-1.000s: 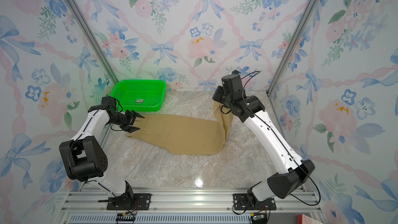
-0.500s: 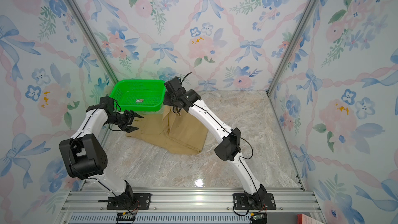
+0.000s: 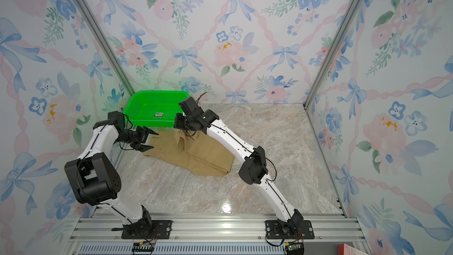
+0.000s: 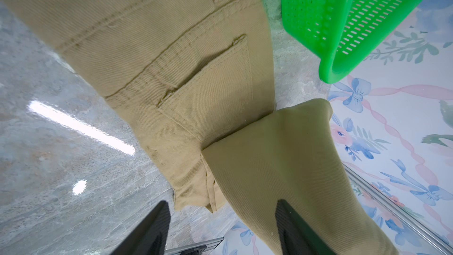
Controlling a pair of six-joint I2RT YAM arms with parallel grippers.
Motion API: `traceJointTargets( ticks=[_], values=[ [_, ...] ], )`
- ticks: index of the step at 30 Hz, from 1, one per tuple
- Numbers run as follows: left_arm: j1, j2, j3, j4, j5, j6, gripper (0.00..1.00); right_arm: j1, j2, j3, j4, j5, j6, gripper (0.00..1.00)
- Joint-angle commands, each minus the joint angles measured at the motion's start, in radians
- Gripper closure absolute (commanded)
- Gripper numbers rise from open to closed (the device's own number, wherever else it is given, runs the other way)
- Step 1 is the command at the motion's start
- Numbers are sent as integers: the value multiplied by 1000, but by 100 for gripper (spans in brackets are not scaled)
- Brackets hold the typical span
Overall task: Roll up the long pants
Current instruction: Fold the long pant at the center of the board.
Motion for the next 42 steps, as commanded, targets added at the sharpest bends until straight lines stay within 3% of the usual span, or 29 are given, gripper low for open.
traceJointTargets(
  ticks=[1,10,14,18,22,25,30,33,38,42],
  values=[
    [4,-59,-11,8,-18,-28,27,18,49,35,63,-107,22,100],
    [4,-94,-9,7,-37,-56,27,22,132,86,173,-156,101,100],
    [8,-97,1,-8,-72,-50,27,21,137,101,193,-161,94,100],
    [10,-75,-6,12,-85,-59,27,33,130,90,131,-246,45,100],
    [10,-45,-14,33,-139,-67,27,91,-14,-133,60,-251,-157,100],
    [10,25,11,34,-155,-71,28,102,-91,-315,82,-231,-200,100],
    [10,106,35,77,-165,-87,29,85,-126,-411,64,-216,-248,100],
    [9,145,69,72,-195,-85,29,67,-112,-355,61,-208,-247,100],
    [7,156,97,73,-173,-91,29,45,-59,-44,-50,-187,-254,100],
    [9,155,117,51,-169,-78,29,24,-164,-3,-105,-109,-302,100]
  ],
)
